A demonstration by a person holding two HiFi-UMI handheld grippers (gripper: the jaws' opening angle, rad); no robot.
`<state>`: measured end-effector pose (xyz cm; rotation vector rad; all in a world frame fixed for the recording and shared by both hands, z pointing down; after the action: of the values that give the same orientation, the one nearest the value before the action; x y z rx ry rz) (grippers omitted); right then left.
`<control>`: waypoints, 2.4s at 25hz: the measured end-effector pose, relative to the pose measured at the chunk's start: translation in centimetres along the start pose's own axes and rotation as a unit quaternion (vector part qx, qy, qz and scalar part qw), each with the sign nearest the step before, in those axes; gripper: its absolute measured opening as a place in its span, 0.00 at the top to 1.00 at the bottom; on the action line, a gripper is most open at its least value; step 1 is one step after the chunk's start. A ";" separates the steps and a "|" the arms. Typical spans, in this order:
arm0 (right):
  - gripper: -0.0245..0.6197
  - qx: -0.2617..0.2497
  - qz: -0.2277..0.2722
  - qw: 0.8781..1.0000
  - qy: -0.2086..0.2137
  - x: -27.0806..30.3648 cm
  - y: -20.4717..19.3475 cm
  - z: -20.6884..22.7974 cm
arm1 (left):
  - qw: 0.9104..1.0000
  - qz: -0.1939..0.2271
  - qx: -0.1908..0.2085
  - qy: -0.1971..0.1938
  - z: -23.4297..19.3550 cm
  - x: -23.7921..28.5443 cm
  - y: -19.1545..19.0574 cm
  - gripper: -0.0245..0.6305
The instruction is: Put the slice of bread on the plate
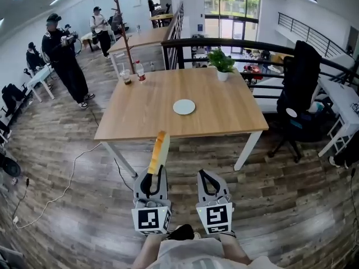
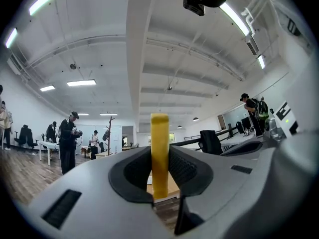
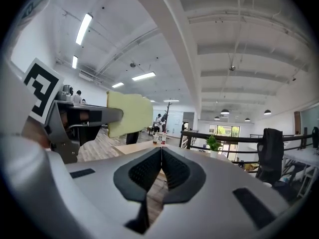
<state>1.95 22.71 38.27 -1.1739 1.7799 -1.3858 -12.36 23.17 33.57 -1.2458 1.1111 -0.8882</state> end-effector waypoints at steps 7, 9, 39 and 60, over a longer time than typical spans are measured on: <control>0.94 0.031 0.018 0.999 0.003 0.1 0.0 0.8 | 1.000 0.000 0.003 0.015 0.4 -0.5 0.0 0.82; 0.93 0.048 0.010 0.999 0.004 0.5 -1.2 1.0 | 1.000 -0.002 -0.004 0.020 0.1 -0.4 -0.6 0.82; 0.94 0.058 -0.039 0.997 -0.032 26.5 -5.1 13.1 | 0.999 -0.014 -0.026 0.030 -11.4 25.8 -7.1 0.82; 0.94 0.052 -0.015 0.997 -0.047 43.6 -1.2 22.1 | 0.999 0.009 -0.045 -0.002 -16.2 46.5 -6.4 0.82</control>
<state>2.09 -26.09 35.95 -1.1944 1.6120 -1.3990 -15.68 -26.38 33.32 -1.3088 1.1689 -0.8301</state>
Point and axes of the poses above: the fingertips, and each gripper's own axes: x forward along the fingers, z to its right, y out of its top, the point moved 3 cm from there along -x, backward along the fingers, and after that the axes turned 8 degrees about -x, right-handed, at the moved point
